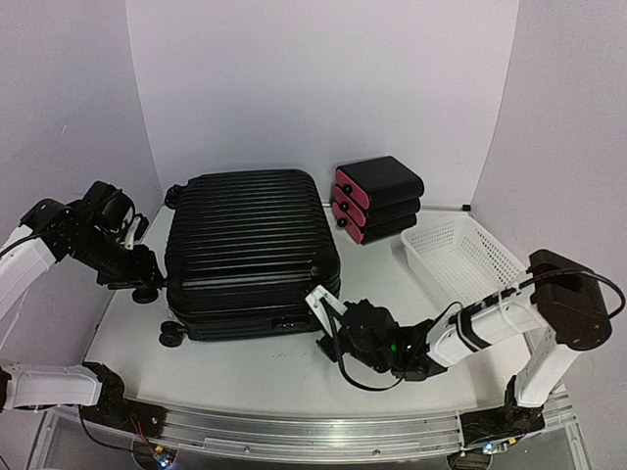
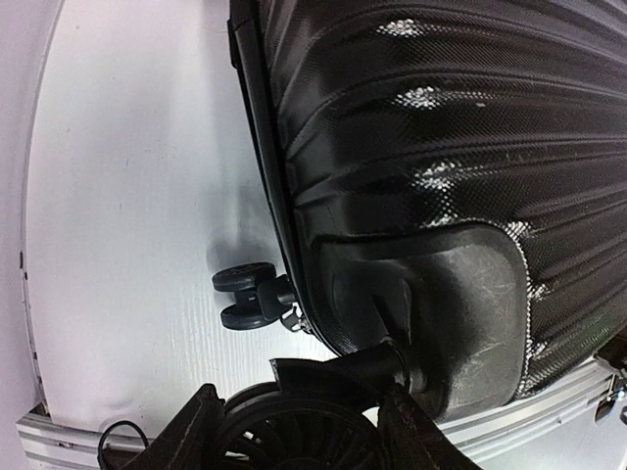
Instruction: Open, take out, and arrange the luggage
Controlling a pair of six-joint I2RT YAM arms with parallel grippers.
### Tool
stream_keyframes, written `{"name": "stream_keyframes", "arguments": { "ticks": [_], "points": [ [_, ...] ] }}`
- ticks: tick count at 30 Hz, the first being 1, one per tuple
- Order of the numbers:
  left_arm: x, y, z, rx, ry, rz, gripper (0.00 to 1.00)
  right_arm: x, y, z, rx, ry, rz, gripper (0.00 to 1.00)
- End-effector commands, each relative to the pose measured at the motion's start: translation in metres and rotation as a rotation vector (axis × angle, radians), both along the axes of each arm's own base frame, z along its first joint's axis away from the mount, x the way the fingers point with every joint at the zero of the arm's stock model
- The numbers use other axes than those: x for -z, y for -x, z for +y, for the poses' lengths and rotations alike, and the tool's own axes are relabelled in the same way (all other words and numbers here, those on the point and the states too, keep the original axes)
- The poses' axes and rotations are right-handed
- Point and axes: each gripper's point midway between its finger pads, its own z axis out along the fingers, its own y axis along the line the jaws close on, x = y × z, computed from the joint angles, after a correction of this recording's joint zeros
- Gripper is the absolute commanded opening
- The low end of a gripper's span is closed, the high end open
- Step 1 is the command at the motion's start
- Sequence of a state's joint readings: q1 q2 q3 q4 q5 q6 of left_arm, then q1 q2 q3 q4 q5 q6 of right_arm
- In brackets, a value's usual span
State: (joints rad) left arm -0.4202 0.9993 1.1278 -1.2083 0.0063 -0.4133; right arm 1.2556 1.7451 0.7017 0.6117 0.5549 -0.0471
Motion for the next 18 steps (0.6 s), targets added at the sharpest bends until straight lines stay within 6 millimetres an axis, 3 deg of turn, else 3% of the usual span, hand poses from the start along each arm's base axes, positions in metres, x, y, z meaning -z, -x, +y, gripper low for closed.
{"name": "stream_keyframes", "arguments": {
  "ticks": [1,5,9,14,18],
  "points": [
    [-0.016,-0.006,0.053,-0.204,-0.190,-0.097,0.08,0.005,-0.004,-0.020,-0.142,0.033,0.216,0.00],
    [-0.020,-0.006,0.063,-0.250,-0.224,-0.121,0.07,0.002,0.002,-0.034,-0.289,-0.016,0.331,0.00],
    [-0.021,-0.006,0.070,-0.285,-0.244,-0.136,0.06,-0.003,-0.004,-0.046,-0.386,-0.086,0.501,0.00],
    [-0.025,-0.006,0.074,-0.305,-0.252,-0.155,0.05,-0.015,-0.020,-0.044,-0.557,-0.166,0.699,0.00],
    [-0.023,-0.007,0.075,-0.303,-0.263,-0.151,0.04,-0.024,-0.043,-0.050,-0.658,-0.287,0.799,0.00]
  ]
}}
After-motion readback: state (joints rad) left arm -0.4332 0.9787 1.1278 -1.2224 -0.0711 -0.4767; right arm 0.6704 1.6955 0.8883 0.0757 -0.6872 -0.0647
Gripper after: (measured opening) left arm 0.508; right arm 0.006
